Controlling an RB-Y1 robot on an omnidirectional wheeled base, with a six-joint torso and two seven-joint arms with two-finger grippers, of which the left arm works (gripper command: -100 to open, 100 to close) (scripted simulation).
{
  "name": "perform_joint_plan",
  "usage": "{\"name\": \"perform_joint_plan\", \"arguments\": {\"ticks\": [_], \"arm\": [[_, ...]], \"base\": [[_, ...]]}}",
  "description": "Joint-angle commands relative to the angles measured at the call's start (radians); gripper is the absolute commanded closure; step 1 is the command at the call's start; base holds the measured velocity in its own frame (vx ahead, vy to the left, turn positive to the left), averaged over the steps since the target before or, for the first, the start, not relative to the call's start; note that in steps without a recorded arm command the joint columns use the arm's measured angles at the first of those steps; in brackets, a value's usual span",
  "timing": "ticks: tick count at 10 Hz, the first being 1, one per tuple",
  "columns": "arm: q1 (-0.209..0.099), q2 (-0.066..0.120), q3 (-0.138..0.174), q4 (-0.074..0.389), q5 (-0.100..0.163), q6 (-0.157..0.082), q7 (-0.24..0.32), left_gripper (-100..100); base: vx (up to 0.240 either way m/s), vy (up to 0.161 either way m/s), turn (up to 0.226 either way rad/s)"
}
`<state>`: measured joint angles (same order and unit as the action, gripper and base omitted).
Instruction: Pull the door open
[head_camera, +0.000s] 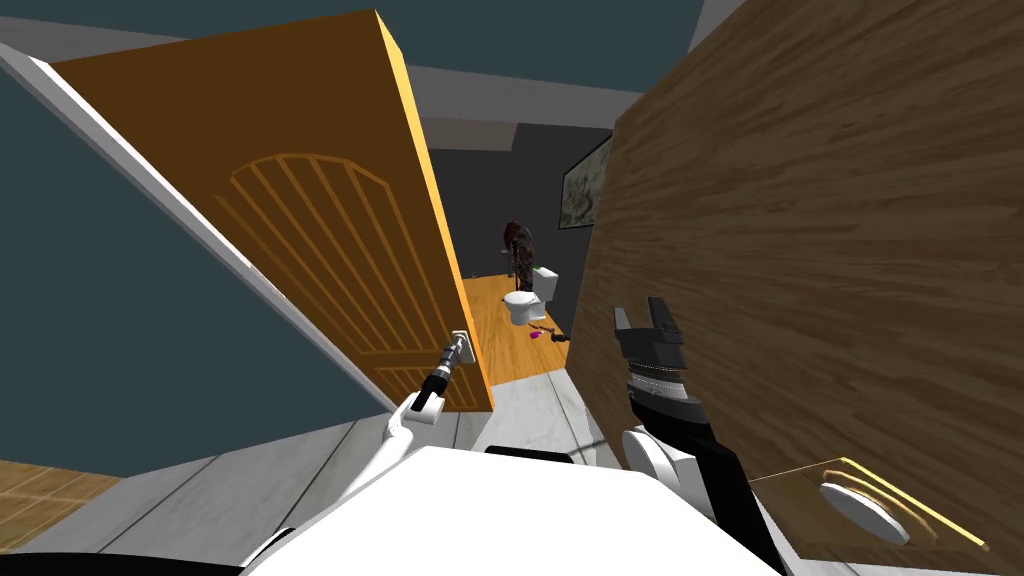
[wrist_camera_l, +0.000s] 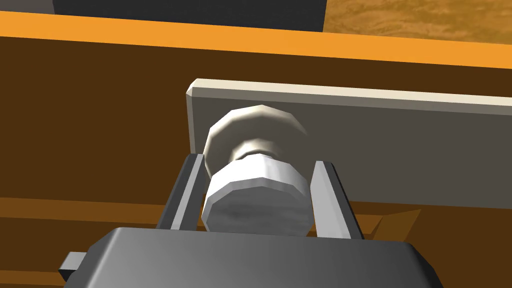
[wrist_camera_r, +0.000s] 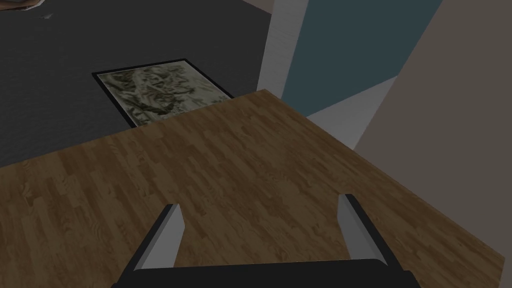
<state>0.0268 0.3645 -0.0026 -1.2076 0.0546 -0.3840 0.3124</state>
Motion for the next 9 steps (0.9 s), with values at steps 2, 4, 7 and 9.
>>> {"name": "perform_joint_plan", "arguments": {"ticks": [2,4,7,9], "arm": [[0.016,0.015,-0.016,-0.009,-0.001,-0.009,0.016,100],[0.033,0.038,-0.034,-0.023,-0.001,-0.023,0.036,100],[0.063,0.075,-0.065,-0.048,-0.001,-0.047,0.069,100],[0.082,0.098,-0.084,-0.063,-0.001,-0.062,0.090,100]], "base": [[-0.121,0.038,-0.070],[-0.200,0.109,-0.120],[-0.207,0.097,-0.118],[-0.209,0.083,-0.096]]}}
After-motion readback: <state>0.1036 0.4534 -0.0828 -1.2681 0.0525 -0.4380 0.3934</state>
